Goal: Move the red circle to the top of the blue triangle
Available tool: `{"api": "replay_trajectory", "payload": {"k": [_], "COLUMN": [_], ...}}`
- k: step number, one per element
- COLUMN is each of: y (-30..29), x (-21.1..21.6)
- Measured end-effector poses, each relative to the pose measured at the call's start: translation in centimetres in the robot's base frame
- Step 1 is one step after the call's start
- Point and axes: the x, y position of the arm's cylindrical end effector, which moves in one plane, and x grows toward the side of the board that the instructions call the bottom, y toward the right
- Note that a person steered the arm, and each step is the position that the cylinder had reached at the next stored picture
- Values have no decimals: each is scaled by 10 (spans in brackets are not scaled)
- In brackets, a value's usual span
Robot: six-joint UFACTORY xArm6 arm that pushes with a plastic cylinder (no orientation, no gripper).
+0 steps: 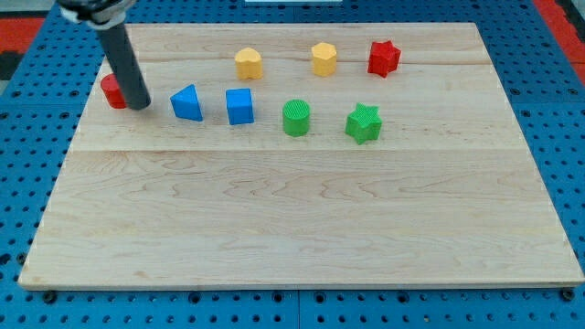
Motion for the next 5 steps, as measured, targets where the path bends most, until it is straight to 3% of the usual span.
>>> {"api": "replay_trajectory", "payload": {"k": [1, 2, 4, 5], "y": [-30, -32, -84, -76], "x": [11, -32, -61, -85]}}
